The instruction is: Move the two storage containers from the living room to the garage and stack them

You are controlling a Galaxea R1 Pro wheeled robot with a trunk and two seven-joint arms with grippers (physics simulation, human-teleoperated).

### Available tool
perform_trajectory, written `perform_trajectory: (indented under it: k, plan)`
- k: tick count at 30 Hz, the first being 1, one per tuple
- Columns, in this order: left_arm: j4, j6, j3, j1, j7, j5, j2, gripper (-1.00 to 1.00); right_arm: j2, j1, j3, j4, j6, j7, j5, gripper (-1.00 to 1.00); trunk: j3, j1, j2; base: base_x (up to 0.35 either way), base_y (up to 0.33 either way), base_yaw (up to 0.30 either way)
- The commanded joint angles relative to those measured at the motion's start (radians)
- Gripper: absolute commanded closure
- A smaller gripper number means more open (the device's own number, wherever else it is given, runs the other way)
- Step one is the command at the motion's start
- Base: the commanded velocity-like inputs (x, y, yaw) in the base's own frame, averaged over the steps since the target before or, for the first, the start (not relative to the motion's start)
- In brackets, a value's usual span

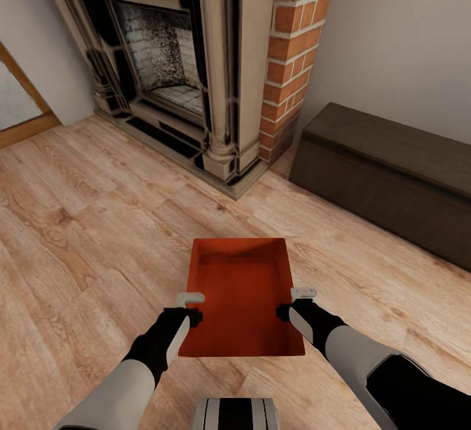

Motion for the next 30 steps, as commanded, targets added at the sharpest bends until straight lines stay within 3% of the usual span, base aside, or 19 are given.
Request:
perform_trajectory:
  k: [1, 9, 30]
  plan:
    - [0.001, 0.005, -0.002, 0.0, 0.007, 0.005, 0.0, -1.0, 0.0, 0.0, 0.008, -0.002, 0.005, -0.007, -0.009, -1.0, -0.001, 0.0, 0.0, 0.0, 0.0, 0.0]
    - [0.074, -0.003, -0.005, 0.0, 0.008, 0.006, 0.001, -1.0, 0.0, 0.0, 0.008, -0.002, 0.005, -0.006, -0.009, -1.0, -0.001, 0.0, 0.0, 0.0, 0.0, 0.0]
    - [0.069, -0.003, -0.004, 0.0, 0.008, 0.007, 0.002, -1.0, 0.0, 0.0, 0.008, -0.002, 0.005, -0.006, -0.006, -1.0, -0.001, 0.0, 0.0, 0.0, 0.0, 0.0]
